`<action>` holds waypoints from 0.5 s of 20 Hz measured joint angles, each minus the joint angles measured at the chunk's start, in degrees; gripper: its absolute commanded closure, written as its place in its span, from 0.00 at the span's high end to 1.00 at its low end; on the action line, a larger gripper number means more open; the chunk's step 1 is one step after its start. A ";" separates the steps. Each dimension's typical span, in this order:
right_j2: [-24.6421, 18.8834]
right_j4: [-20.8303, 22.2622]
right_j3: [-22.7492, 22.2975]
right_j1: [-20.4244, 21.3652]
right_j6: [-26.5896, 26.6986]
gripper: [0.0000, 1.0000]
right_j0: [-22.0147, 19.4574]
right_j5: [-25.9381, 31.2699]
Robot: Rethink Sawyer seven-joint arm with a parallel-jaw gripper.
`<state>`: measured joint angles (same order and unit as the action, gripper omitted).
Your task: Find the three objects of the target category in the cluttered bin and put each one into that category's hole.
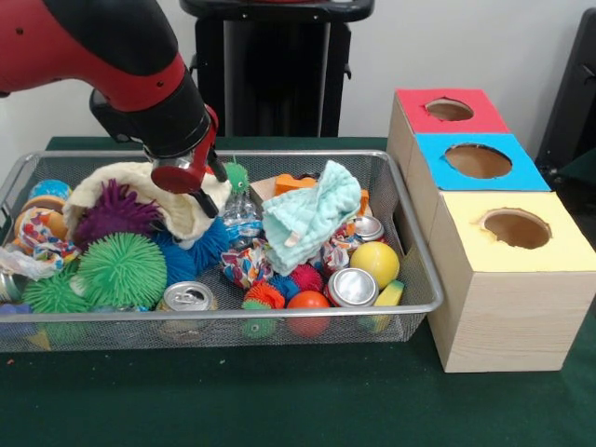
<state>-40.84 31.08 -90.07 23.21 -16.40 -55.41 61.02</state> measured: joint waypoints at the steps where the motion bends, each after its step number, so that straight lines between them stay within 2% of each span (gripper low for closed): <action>1: -0.26 0.02 0.24 0.02 0.48 1.00 -0.01 0.59; 10: -2.54 0.41 2.26 0.75 4.49 1.00 0.13 6.25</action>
<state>-43.38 31.49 -87.80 23.97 -11.91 -55.28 67.28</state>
